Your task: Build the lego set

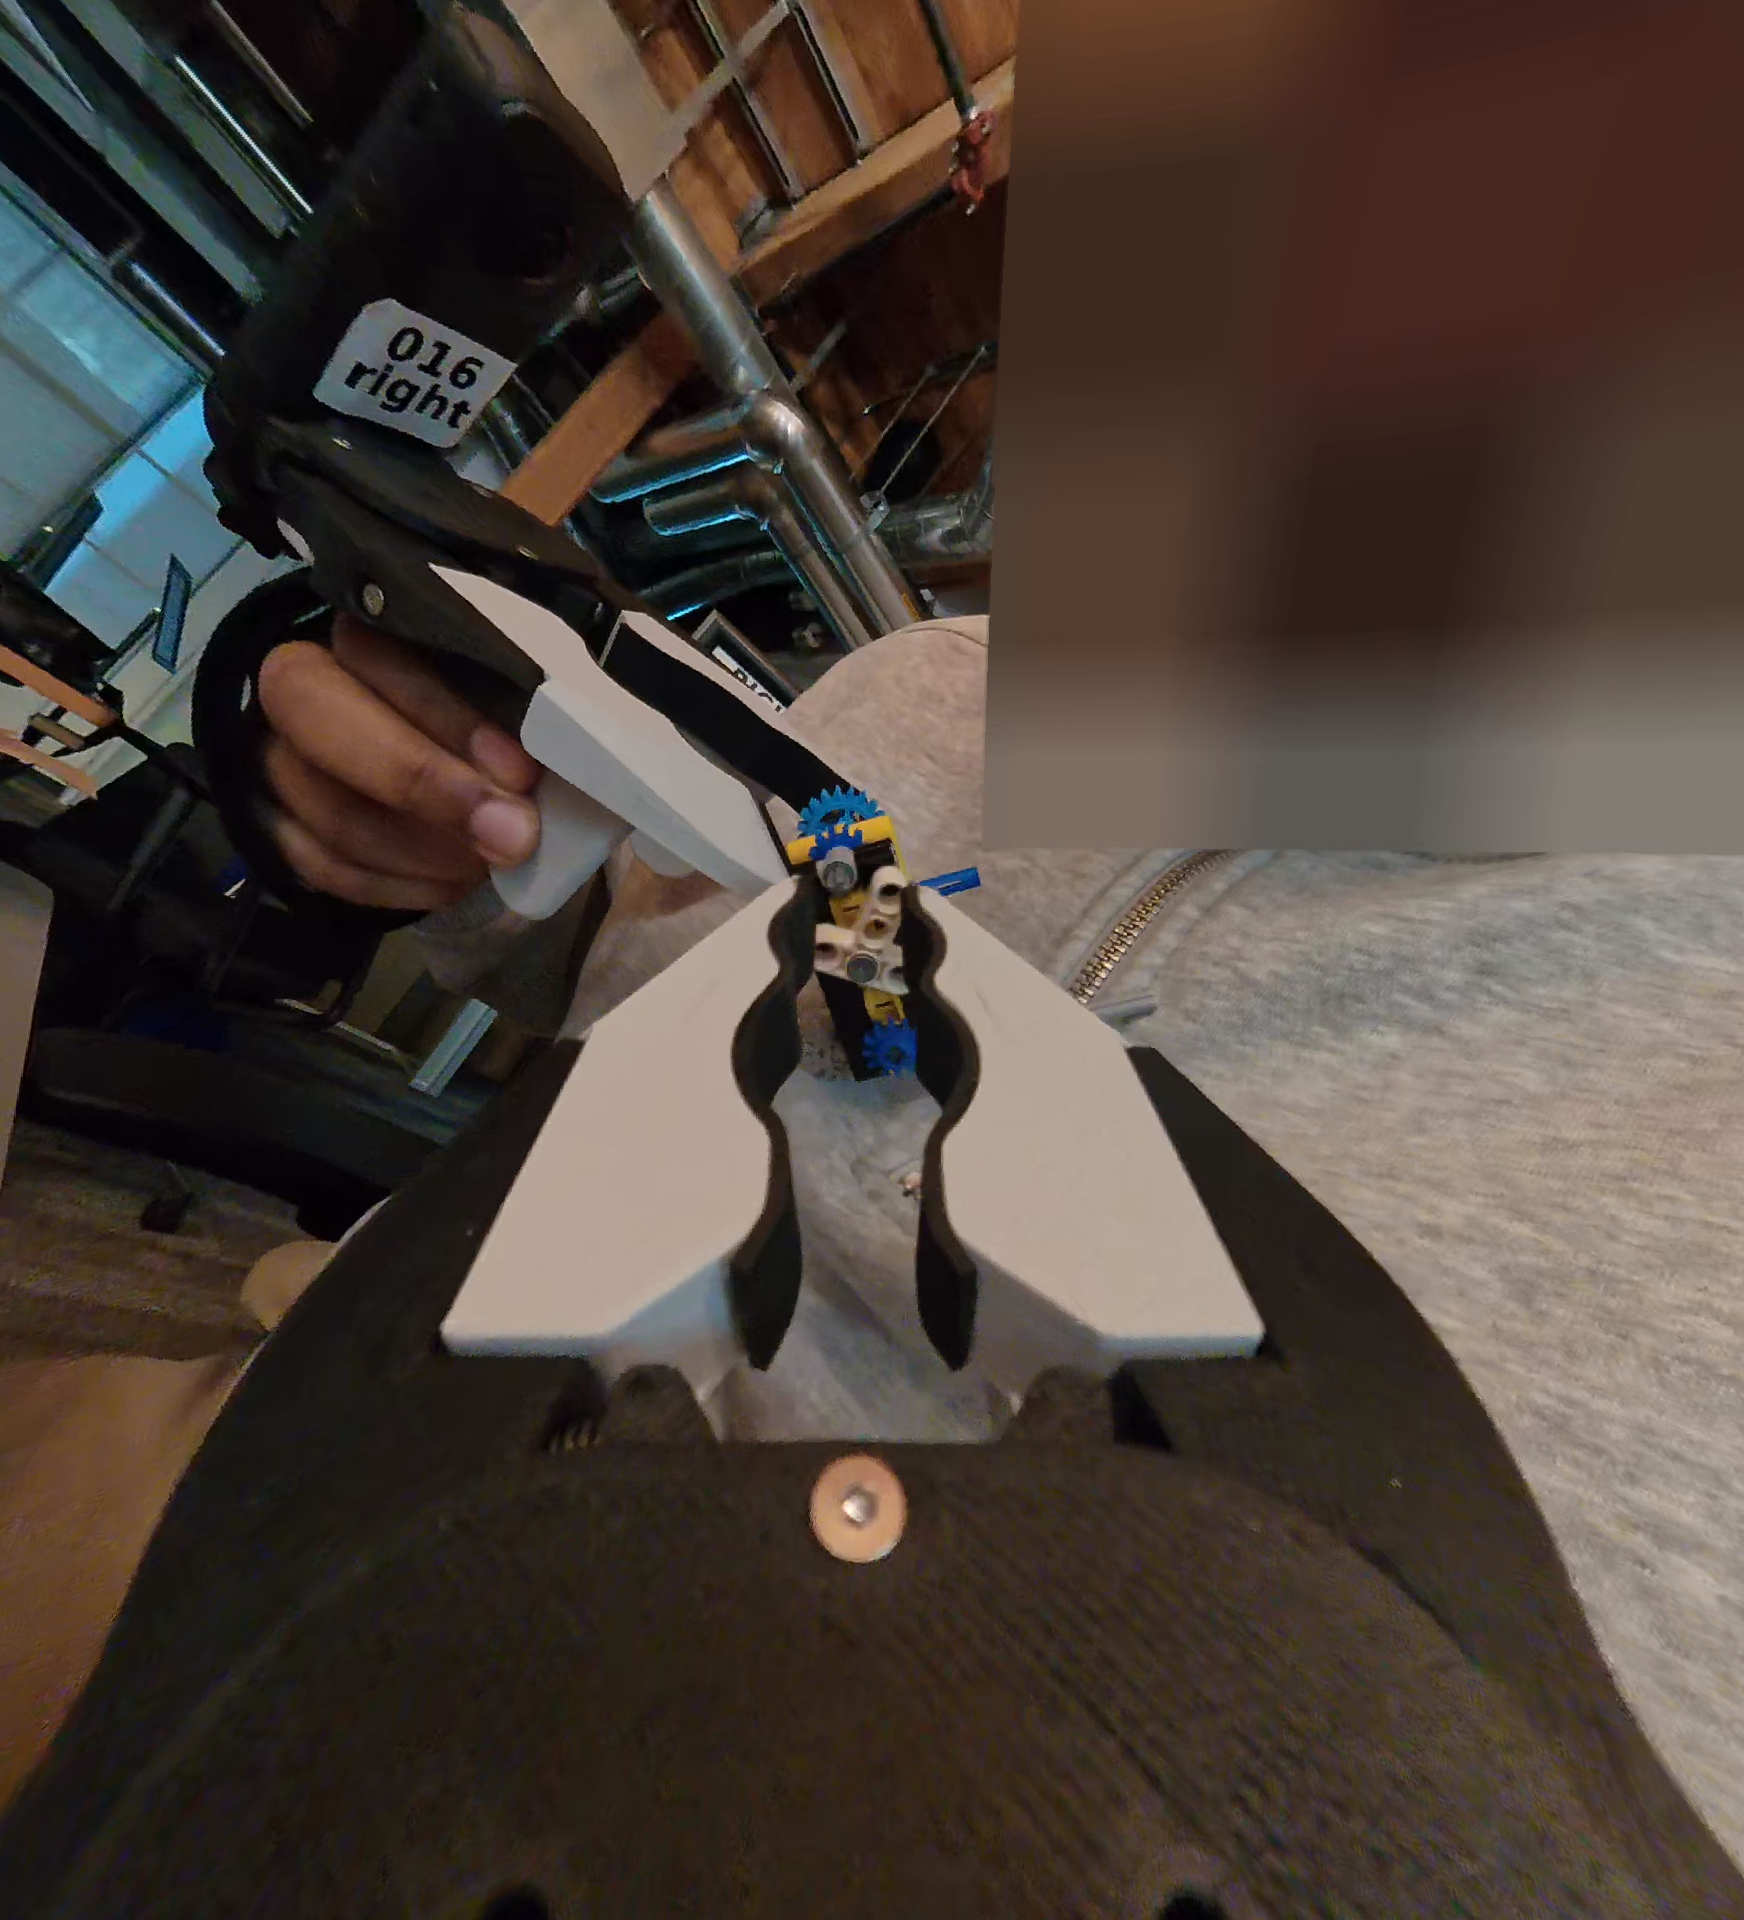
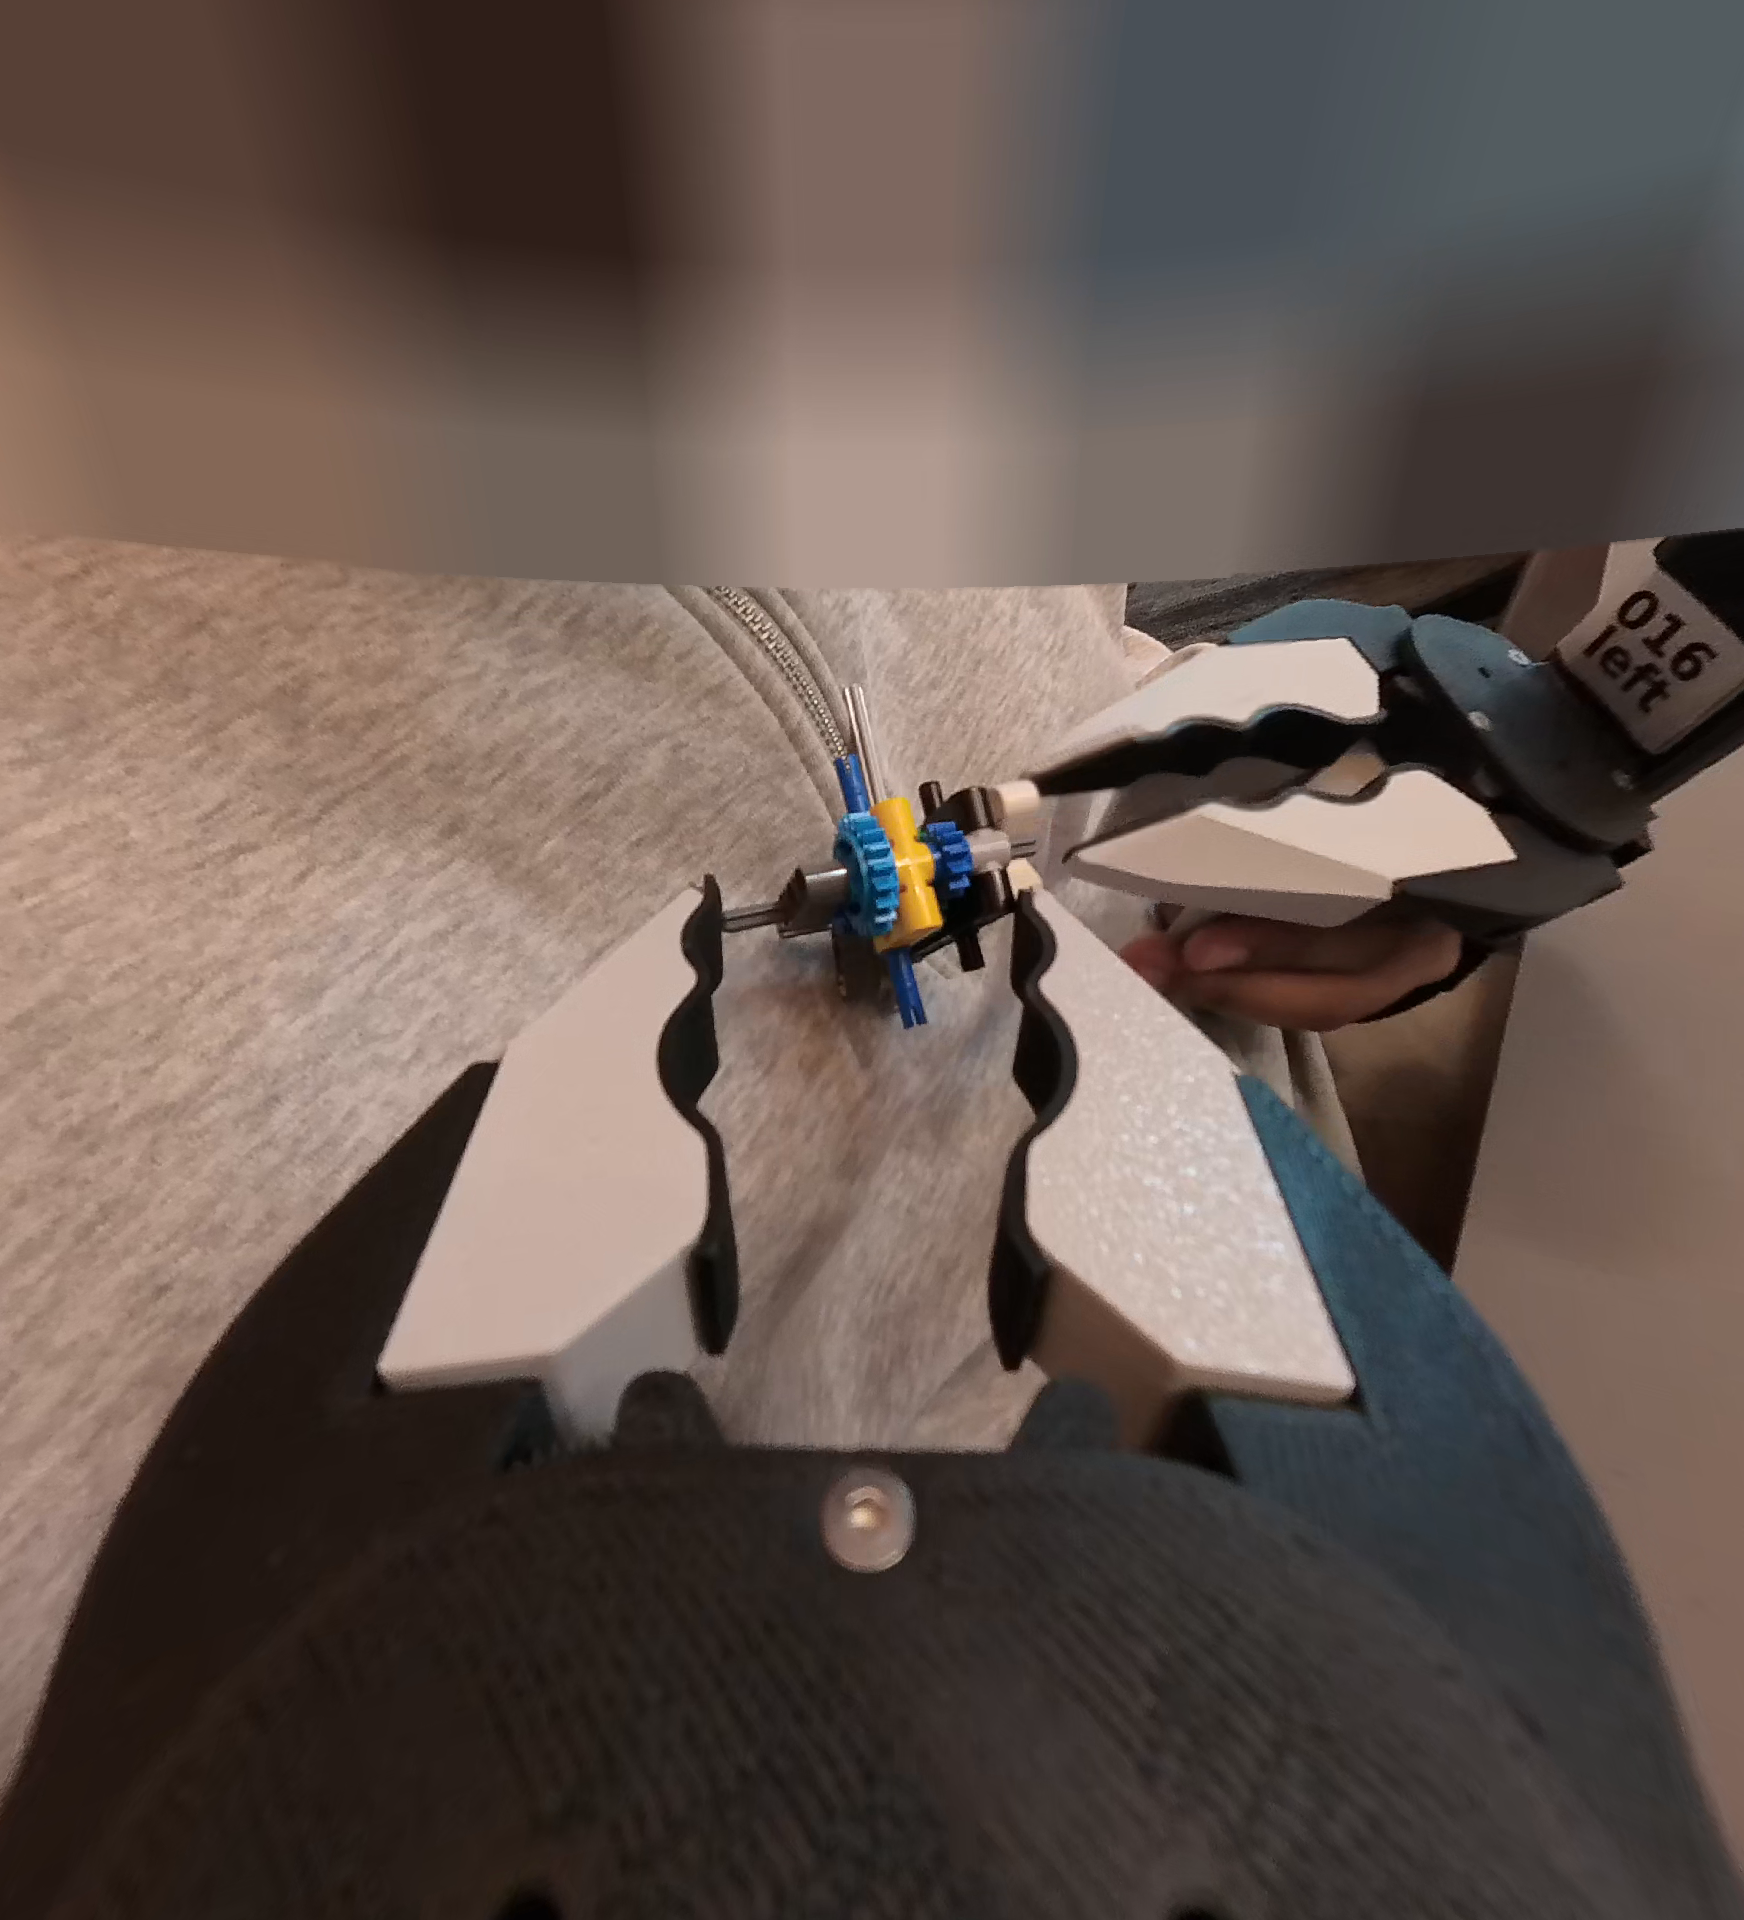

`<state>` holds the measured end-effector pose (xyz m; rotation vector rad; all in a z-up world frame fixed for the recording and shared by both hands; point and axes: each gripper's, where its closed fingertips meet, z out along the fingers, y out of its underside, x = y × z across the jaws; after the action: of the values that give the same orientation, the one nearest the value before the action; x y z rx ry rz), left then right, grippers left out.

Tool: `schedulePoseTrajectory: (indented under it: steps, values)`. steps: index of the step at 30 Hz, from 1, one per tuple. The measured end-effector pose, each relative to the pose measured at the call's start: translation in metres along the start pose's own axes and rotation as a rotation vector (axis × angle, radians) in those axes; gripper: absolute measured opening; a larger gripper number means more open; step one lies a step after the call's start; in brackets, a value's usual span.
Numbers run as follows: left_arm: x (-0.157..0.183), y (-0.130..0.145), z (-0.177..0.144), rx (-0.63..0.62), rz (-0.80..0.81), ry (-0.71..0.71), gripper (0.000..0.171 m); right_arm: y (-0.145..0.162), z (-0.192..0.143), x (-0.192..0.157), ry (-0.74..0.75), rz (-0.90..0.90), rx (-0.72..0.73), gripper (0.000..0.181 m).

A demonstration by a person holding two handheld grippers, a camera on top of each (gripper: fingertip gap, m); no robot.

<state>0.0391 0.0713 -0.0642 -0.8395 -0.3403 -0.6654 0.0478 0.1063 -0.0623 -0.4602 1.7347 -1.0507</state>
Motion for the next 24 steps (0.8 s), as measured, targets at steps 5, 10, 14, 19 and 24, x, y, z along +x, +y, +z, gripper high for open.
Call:
schedulePoseTrajectory:
  steps: [5,10,14,19,24]
  values:
    - [0.005,0.002,0.001,-0.012,0.012,0.021,0.013,-0.001,0.000,0.000,0.003,-0.002,0.000,0.055]
    - [0.011,0.005,0.002,-0.039,0.024,0.044,0.021,0.000,0.001,0.001,0.001,-0.004,0.000,0.055]
    - [0.008,0.007,0.003,-0.053,0.035,0.016,0.017,0.000,0.001,0.000,0.000,-0.002,0.004,0.055]
    - [0.010,0.005,0.003,-0.042,0.042,0.024,0.006,0.001,0.002,0.000,0.005,0.000,-0.002,0.055]
    - [0.009,0.004,0.003,-0.036,0.036,0.021,0.003,0.002,0.003,0.000,0.009,-0.011,-0.006,0.055]
